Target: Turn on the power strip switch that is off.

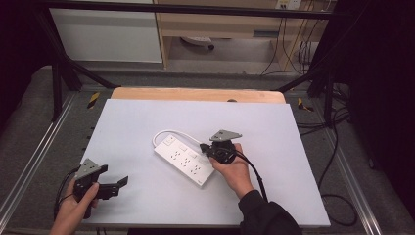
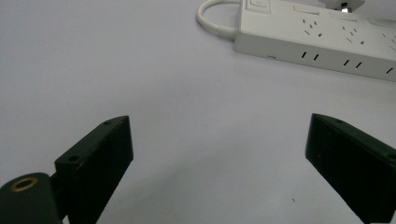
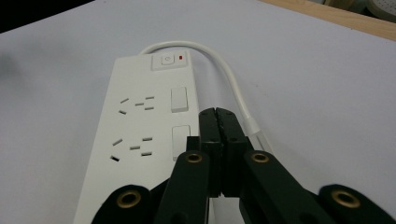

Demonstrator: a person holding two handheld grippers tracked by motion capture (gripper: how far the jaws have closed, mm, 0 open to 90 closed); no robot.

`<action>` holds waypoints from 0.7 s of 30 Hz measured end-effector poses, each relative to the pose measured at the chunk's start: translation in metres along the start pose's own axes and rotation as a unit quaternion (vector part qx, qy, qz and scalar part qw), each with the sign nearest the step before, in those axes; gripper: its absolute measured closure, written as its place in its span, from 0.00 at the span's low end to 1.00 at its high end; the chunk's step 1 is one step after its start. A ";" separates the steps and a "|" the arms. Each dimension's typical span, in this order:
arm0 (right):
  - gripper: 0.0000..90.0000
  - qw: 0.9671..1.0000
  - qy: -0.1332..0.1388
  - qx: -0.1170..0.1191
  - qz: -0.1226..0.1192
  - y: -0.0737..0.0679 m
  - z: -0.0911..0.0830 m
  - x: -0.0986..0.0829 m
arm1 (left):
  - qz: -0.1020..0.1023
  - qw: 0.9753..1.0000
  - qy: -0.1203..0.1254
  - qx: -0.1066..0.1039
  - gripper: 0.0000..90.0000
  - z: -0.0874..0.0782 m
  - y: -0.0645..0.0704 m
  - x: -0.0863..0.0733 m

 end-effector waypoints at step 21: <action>1.00 1.000 -0.019 0.002 -0.008 -0.005 0.014 -0.010 | 0.002 1.000 -0.003 -0.002 0.08 0.000 0.001 0.000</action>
Point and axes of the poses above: each handheld gripper's, and its own axes: z roughly forward along the jaws, x roughly out of its top, y roughly to its right, the point moved 8 cm from there along z, roughly forward along the jaws, and after that the axes turned 10 degrees about -y, right-handed, at the moved point
